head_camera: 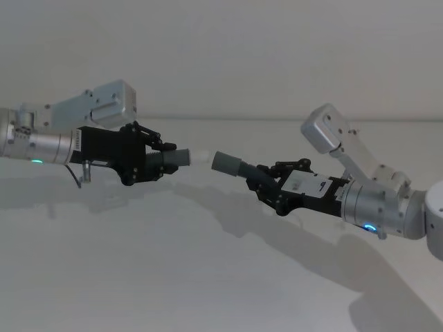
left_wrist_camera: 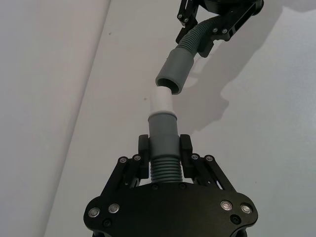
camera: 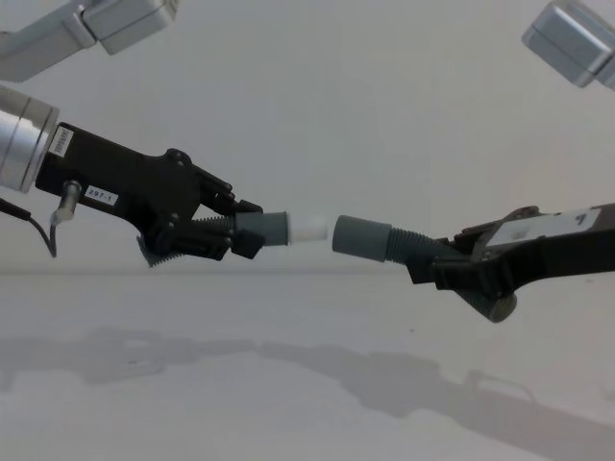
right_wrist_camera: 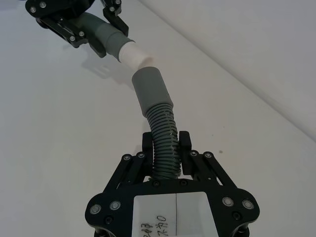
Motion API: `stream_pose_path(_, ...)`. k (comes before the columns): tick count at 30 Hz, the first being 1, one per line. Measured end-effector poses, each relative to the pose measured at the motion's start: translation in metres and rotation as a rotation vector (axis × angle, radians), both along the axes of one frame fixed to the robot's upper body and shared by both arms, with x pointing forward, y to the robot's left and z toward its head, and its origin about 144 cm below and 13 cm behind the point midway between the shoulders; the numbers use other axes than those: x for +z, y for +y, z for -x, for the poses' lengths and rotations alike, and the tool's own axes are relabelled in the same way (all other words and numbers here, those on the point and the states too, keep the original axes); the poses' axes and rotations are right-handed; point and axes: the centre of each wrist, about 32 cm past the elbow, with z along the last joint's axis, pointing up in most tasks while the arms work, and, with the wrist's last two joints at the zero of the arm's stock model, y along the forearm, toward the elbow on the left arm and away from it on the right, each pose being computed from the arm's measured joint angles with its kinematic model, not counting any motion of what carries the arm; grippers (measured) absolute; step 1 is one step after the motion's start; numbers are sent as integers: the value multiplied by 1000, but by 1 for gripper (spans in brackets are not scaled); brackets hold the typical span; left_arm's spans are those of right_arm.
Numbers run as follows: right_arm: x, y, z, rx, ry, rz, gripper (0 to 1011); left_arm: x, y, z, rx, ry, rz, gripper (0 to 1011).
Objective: Use both hands to pick up one end of the pipe from the table, align the ends, and insert them.
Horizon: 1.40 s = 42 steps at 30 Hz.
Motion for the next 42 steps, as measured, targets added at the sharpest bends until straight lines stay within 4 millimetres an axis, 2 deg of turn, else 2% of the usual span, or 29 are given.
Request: stream_pose_path(42,6,-1,-9,17,0,13,298,-3,-1,-8,-9,30,15,352)
